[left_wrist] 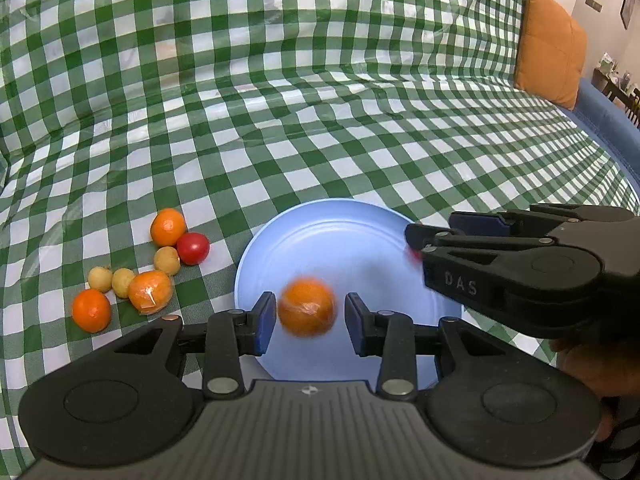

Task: Organize fruits
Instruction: 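Open the left tool to drop the orange while the right tool releases the tomato onto the plate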

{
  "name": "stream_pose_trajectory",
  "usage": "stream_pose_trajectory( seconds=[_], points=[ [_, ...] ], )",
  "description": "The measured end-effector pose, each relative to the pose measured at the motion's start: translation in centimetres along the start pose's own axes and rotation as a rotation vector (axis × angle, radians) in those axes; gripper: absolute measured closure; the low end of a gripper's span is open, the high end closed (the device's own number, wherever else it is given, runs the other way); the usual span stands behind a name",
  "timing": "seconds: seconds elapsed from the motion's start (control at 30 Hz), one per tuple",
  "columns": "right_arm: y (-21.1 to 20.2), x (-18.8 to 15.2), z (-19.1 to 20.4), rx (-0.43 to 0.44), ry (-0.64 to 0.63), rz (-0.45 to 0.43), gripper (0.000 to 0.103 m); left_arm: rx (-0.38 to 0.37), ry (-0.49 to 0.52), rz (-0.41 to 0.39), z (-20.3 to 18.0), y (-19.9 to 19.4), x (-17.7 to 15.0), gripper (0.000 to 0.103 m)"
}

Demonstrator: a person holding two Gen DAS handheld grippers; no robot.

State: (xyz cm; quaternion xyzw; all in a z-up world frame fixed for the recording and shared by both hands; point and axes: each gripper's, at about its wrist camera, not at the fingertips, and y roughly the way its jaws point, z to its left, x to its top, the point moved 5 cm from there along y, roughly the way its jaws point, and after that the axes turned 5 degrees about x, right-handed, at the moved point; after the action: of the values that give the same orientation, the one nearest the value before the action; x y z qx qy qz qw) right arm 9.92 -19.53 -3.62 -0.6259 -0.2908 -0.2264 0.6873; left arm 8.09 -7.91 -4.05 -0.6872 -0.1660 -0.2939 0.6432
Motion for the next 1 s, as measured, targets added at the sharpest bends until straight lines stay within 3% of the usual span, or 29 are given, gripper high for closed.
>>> stream_pose_trajectory(
  seconds=[0.1,0.53,1.0],
  points=[
    [-0.2,0.1,0.1,-0.003,0.0,-0.011,0.058,0.0,-0.006,-0.004,0.0,0.0,0.1,0.061],
    [-0.2,0.0,0.2,-0.037,-0.015,-0.008,0.058,0.004,-0.012,-0.02,0.3,-0.2,0.2,0.061],
    [0.4,0.3,1.4,-0.013,-0.014,-0.033,0.057,0.024,-0.043,-0.03,2.4,-0.7,0.3,0.061]
  ],
)
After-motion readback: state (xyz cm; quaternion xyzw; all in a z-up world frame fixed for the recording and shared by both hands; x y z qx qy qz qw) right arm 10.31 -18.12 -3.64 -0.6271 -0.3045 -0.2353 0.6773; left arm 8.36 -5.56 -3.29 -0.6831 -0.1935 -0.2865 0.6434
